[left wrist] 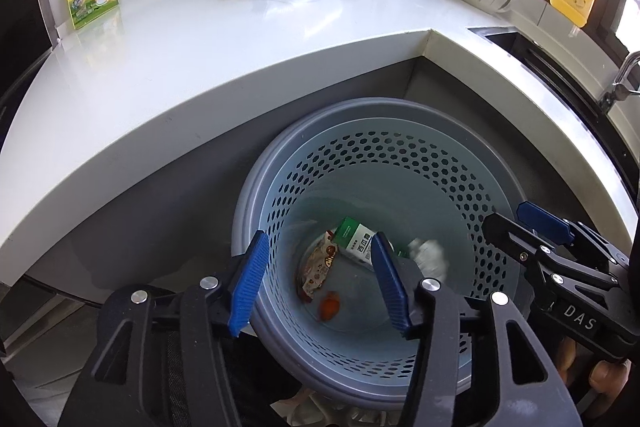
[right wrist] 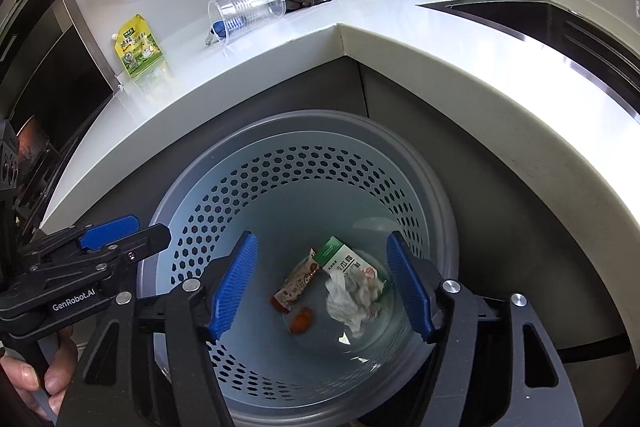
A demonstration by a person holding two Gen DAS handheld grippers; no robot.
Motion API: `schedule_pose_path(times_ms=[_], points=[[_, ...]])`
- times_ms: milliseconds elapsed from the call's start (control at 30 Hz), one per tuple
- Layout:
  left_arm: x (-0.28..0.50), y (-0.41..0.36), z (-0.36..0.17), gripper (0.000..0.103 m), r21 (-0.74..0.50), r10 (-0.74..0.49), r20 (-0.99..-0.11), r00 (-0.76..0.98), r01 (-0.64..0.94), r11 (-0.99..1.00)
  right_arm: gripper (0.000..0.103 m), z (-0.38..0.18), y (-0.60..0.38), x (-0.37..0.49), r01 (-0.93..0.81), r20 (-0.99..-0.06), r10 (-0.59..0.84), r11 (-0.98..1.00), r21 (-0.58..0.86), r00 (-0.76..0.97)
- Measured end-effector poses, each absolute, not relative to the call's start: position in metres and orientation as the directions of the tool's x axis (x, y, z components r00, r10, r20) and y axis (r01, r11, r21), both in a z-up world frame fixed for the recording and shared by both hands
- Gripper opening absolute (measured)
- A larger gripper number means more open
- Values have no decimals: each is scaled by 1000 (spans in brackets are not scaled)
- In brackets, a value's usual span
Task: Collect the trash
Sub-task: 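Open both tools to drop the peel and paper into the basket, then move both open tools up over the countertop toward the plastic cup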
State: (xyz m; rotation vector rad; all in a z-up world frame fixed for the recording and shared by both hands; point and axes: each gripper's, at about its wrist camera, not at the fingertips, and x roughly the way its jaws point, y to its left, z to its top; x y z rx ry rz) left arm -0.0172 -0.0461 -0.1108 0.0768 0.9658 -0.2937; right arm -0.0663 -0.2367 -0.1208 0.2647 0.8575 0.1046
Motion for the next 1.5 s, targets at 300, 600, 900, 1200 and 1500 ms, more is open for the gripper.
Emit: schedule_pose_path(times_ms=[300, 600, 900, 1200, 1500], points=[[-19, -42, -109, 59, -70, -210, -818, 536, 270, 960, 66, -122, -236, -68, 15, -733, 202, 961, 278, 650], [-23, -33, -100, 69, -74, -208, -801, 561, 253, 965, 68, -115, -236, -70, 19, -721, 196, 960, 278, 665], [-29, -19, -79, 76, -84, -211, -769, 603, 232, 969, 68, -97, -232, -76, 14, -701, 186, 963, 269, 688], [-30, 0, -55, 80, -106, -215, -731, 647, 203, 973, 70, -76, -224, -78, -1, -677, 179, 967, 255, 714], [-13, 8, -45, 80, -94, -215, -701, 680, 211, 973, 71, -71, -228, -69, 29, -680, 153, 968, 249, 717]])
